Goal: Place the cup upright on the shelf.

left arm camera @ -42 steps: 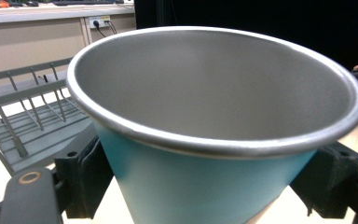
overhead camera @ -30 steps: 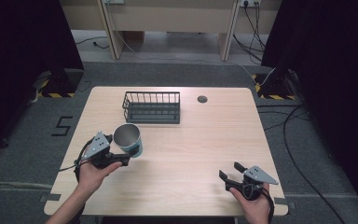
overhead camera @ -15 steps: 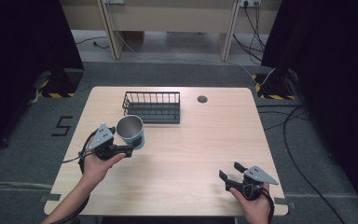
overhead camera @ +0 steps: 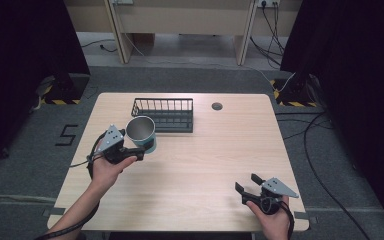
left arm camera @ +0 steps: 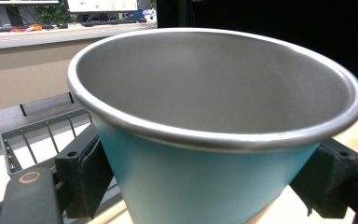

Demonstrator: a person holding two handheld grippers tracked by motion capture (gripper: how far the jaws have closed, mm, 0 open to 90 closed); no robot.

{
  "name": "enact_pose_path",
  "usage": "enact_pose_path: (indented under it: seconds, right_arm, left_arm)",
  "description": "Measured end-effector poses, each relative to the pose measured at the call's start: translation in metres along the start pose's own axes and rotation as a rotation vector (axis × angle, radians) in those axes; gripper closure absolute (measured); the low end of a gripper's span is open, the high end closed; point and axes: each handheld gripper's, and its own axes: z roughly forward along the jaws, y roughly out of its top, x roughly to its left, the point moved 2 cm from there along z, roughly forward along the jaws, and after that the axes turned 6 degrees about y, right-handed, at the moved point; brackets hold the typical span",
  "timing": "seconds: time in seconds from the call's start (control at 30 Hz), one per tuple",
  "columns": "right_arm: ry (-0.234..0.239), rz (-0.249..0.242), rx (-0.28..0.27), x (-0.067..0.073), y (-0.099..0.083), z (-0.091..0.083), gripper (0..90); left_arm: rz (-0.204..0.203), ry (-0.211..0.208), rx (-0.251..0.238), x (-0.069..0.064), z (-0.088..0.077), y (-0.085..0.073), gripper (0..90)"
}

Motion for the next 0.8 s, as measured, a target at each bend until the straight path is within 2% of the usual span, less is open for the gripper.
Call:
enact_pose_path:
  seconds: [0.8]
  right_arm:
    - [0.001, 0.01, 0.001, 0.0, 0.0, 0.0, 26.1]
  left_arm:
    - [-0.012, 0.033, -0.009, 0.012, 0.033, 0.015, 16.3]
